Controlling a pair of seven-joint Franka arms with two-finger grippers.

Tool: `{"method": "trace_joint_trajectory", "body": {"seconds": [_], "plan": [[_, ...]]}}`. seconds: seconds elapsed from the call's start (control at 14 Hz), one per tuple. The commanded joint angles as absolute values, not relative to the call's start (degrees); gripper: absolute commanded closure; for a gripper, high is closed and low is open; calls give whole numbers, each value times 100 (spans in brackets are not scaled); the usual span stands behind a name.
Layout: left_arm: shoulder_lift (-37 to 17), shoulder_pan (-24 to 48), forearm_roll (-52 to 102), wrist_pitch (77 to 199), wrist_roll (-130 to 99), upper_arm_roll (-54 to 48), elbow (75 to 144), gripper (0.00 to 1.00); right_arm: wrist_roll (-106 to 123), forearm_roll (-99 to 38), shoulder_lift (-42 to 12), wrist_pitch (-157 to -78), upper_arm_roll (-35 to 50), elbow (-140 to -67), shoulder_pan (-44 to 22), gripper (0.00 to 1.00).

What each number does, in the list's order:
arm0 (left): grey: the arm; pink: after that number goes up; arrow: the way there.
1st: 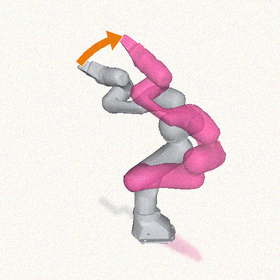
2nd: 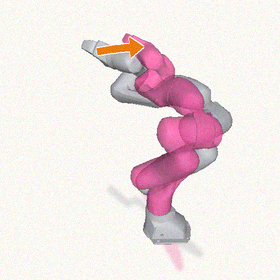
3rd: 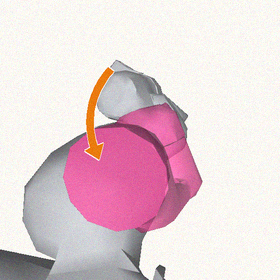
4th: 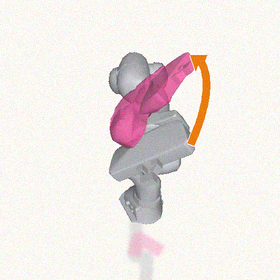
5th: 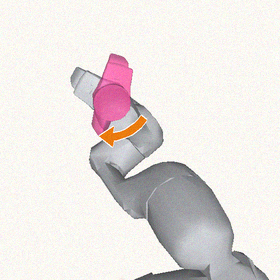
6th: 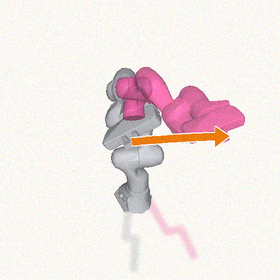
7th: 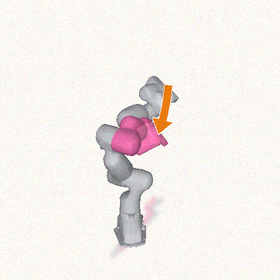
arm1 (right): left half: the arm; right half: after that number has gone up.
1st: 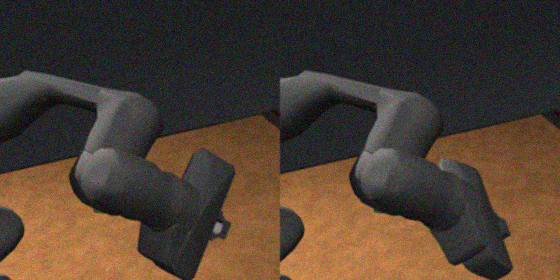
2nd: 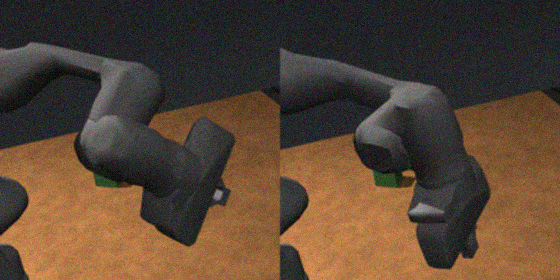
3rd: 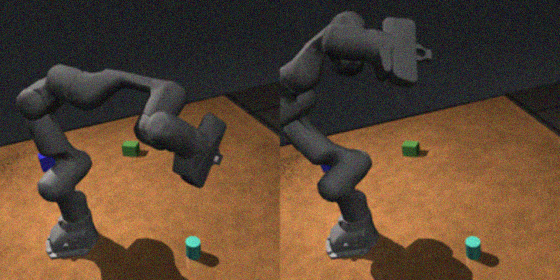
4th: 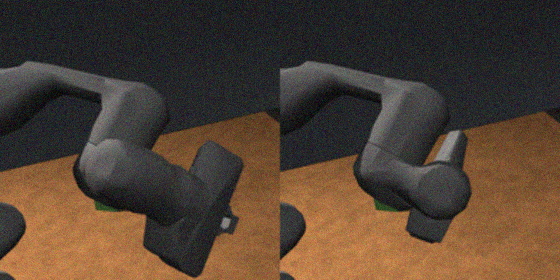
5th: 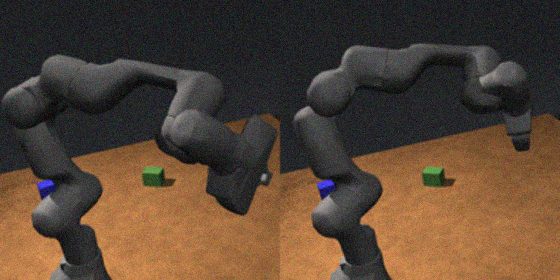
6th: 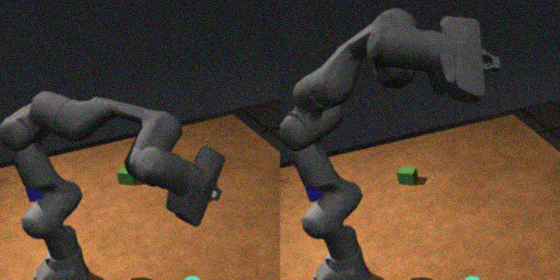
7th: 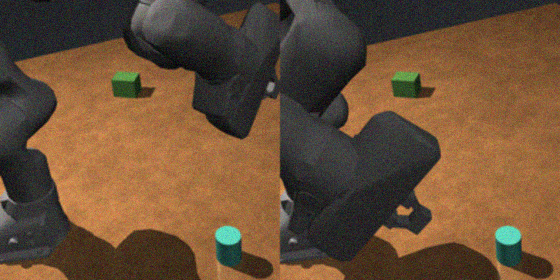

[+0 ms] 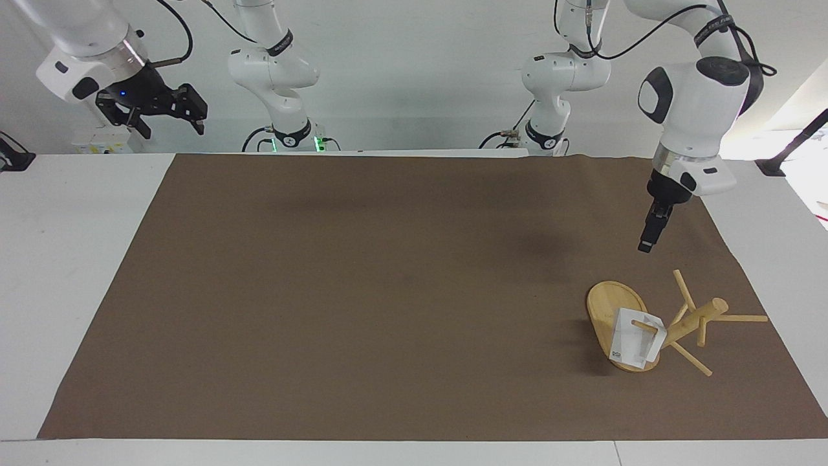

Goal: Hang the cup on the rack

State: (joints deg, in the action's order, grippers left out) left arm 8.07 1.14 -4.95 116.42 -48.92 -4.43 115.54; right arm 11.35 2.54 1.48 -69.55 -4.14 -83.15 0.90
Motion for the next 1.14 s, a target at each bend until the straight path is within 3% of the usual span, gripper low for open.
{"method": "trace_joint_trajectory", "body": {"seconds": [0.0,0.21,0.64,1.07], "plan": [[686,97,-492,10096,-3286,-475,10665,1,1063,264,202,-6996,-404,-8411,105,0],[344,44,-413,8697,-1246,-466,9689,0,1055,272,202,-6996,-404,-8420,106,0],[-368,-141,-439,7885,-53,-457,8483,0,871,290,193,-7031,-396,-8394,79,0],[-431,-167,-185,7971,220,-457,8394,0,694,281,185,-7102,-360,-8358,44,0]]}}
